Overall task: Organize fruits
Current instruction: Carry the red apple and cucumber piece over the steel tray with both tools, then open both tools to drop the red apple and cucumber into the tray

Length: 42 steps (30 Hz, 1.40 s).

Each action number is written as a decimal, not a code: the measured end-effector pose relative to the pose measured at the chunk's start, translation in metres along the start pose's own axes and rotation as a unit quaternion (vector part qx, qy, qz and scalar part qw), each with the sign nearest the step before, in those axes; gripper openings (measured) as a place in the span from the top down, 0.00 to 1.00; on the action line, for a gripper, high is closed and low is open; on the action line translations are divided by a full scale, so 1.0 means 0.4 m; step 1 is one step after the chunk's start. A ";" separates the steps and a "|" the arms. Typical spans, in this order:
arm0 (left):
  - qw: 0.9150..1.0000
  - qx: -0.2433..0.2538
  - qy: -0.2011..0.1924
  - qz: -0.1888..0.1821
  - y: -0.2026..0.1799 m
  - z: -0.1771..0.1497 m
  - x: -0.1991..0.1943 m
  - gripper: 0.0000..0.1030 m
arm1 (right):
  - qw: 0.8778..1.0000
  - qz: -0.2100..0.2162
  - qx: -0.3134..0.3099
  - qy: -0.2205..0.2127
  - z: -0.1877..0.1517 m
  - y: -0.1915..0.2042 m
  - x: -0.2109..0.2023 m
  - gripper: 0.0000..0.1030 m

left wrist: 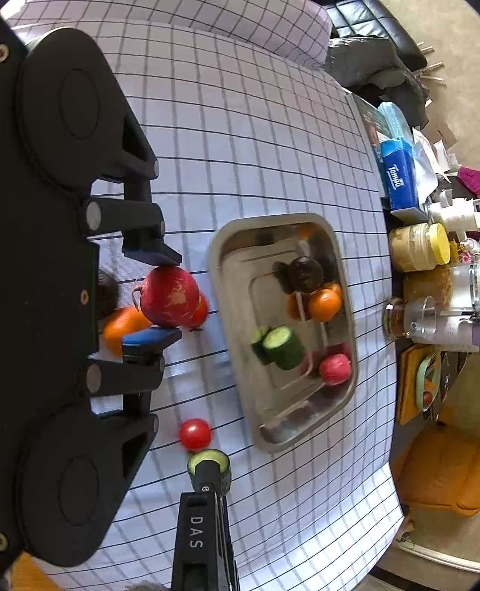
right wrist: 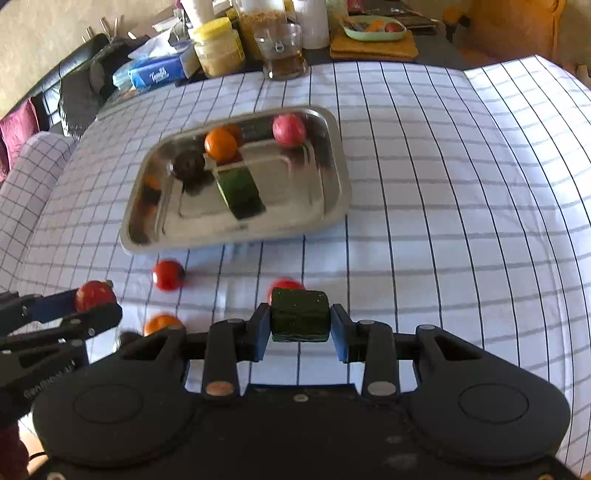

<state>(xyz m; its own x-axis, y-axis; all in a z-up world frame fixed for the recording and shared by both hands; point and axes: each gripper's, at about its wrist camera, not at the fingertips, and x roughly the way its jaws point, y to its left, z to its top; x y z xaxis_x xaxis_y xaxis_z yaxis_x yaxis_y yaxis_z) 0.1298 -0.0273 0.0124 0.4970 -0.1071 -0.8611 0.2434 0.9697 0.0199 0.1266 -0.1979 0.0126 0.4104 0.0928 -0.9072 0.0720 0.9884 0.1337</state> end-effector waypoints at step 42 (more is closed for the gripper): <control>0.998 -0.065 0.024 -0.009 0.072 0.126 0.131 0.52 | 1.000 0.006 0.011 -0.025 0.185 0.034 0.086 0.64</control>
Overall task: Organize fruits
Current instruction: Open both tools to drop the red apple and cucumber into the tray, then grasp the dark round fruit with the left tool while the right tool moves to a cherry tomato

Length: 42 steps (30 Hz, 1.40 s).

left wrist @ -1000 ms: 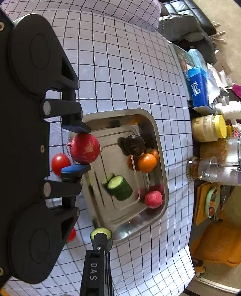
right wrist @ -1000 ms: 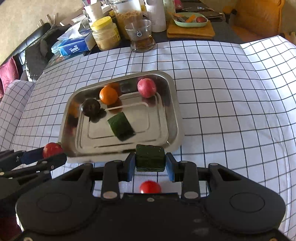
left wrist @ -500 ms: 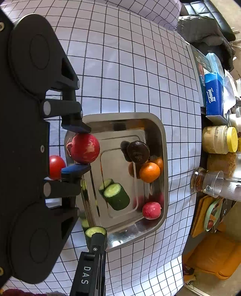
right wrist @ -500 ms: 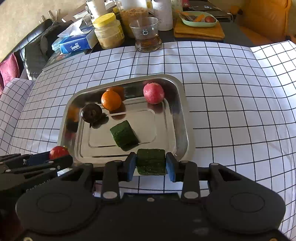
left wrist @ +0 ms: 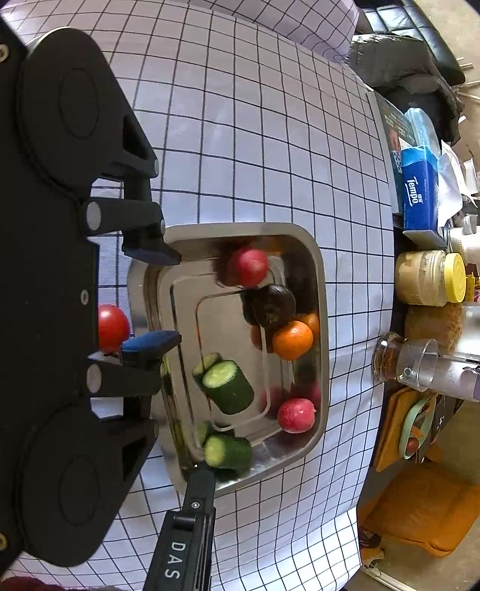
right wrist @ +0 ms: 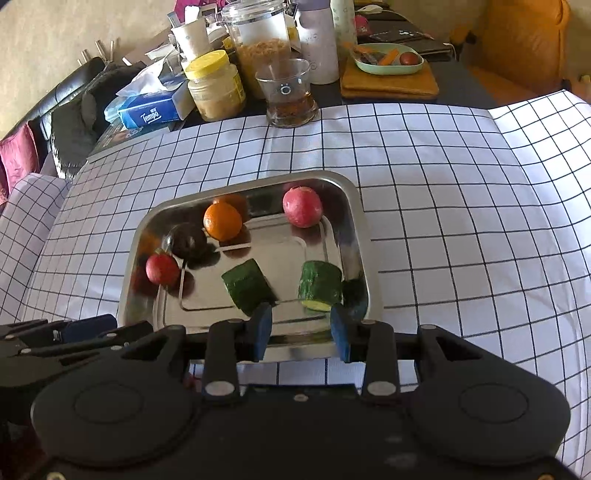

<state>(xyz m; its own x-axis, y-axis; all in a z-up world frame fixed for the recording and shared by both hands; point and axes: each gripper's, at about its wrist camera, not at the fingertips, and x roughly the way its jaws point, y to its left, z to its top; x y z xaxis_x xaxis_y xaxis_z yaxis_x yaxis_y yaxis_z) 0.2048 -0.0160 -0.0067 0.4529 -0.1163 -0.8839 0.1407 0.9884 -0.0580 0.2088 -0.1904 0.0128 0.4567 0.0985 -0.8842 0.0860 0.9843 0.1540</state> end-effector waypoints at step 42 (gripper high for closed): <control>0.996 0.082 0.008 0.022 -0.030 -0.297 -0.120 0.52 | 0.998 -0.004 0.026 0.064 -0.284 -0.060 -0.113 0.64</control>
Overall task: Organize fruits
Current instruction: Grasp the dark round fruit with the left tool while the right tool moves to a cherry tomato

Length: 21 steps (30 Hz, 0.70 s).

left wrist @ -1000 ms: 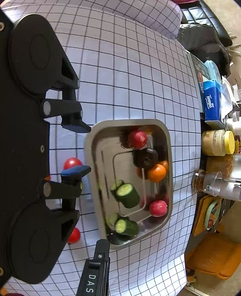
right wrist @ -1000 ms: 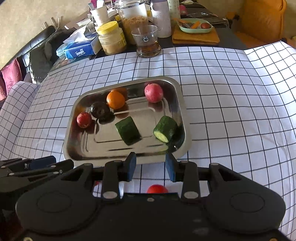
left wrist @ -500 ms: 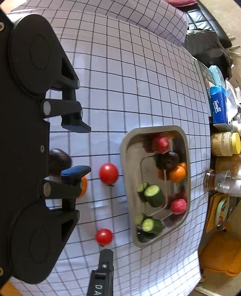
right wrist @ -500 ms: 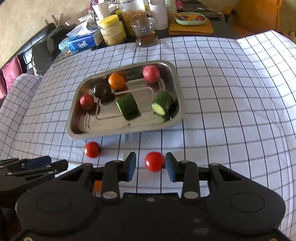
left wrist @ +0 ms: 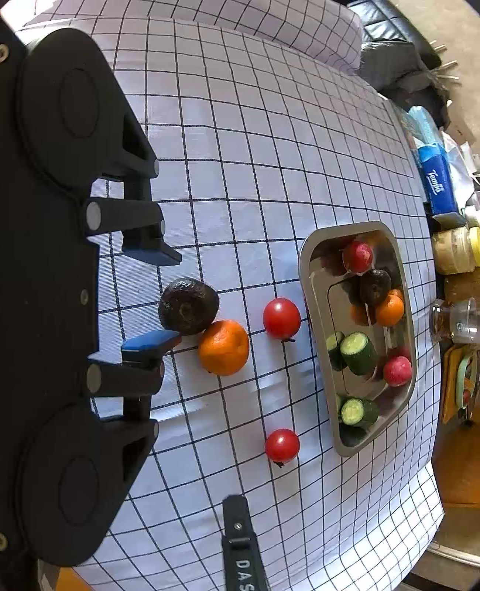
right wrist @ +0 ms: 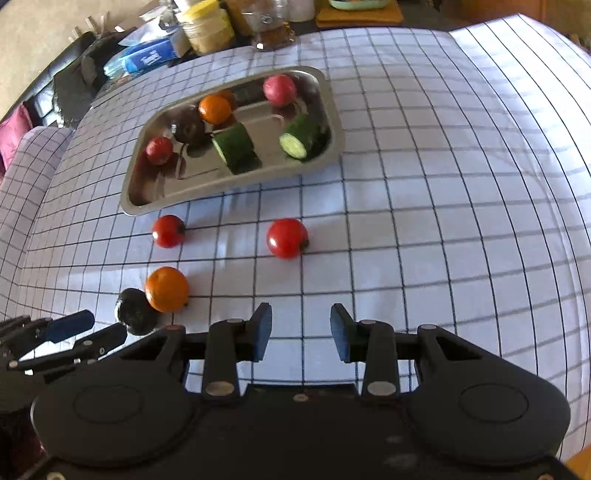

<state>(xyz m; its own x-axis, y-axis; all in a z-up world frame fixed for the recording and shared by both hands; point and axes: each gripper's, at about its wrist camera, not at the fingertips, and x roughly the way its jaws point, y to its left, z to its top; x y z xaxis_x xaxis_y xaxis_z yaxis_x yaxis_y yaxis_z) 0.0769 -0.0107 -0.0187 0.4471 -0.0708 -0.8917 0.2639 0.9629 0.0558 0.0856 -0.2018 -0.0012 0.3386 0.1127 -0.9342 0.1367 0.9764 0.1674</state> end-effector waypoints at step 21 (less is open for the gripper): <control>0.999 0.021 -0.024 0.008 -0.011 -0.013 0.037 0.52 | 0.998 -0.017 -0.047 -0.035 0.002 0.018 -0.022 0.64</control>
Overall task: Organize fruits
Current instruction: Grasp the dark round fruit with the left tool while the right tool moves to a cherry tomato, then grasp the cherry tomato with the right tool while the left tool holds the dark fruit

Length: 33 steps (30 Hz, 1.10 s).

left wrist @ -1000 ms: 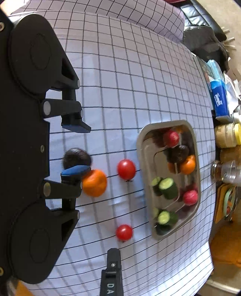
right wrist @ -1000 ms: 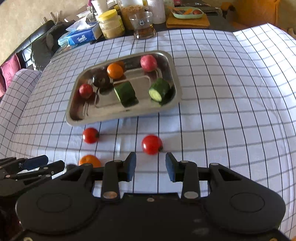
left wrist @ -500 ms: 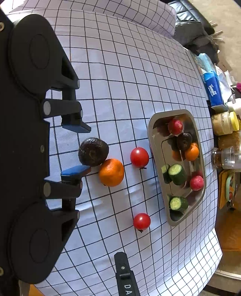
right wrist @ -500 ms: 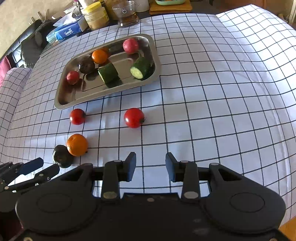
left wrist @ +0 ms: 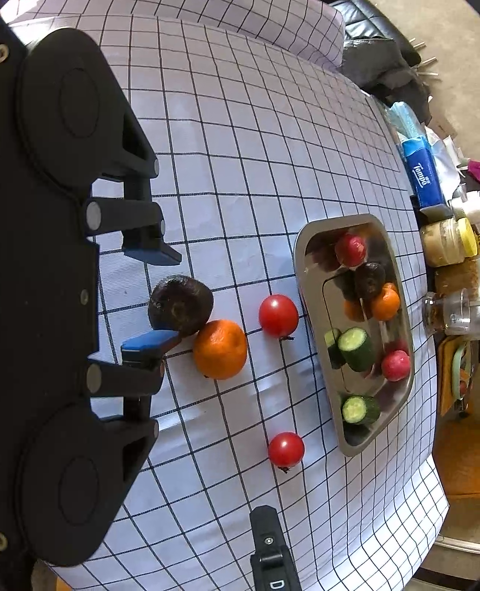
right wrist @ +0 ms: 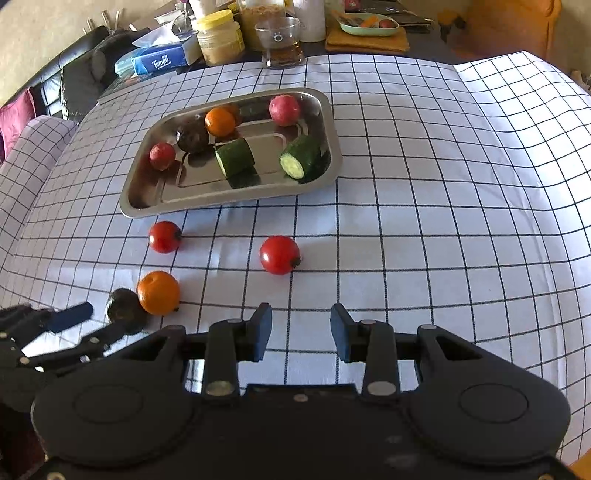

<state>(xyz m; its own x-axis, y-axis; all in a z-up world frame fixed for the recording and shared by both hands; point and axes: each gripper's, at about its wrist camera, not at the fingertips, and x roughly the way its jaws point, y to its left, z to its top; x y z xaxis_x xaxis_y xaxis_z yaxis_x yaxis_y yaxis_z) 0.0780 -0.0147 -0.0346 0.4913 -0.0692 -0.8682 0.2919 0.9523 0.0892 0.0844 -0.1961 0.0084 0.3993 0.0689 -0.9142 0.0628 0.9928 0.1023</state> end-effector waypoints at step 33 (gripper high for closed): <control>0.998 -0.062 0.018 -0.024 0.106 0.017 0.066 0.48 | 1.000 -0.029 -0.001 0.007 0.054 0.065 0.100 0.60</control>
<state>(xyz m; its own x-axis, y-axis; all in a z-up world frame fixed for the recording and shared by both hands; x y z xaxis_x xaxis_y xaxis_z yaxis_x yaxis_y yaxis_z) 0.1089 0.0218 -0.0503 0.4489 -0.1064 -0.8872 0.2085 0.9779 -0.0118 0.1219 -0.1697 -0.0170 0.3817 0.0122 -0.9242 0.0845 0.9953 0.0481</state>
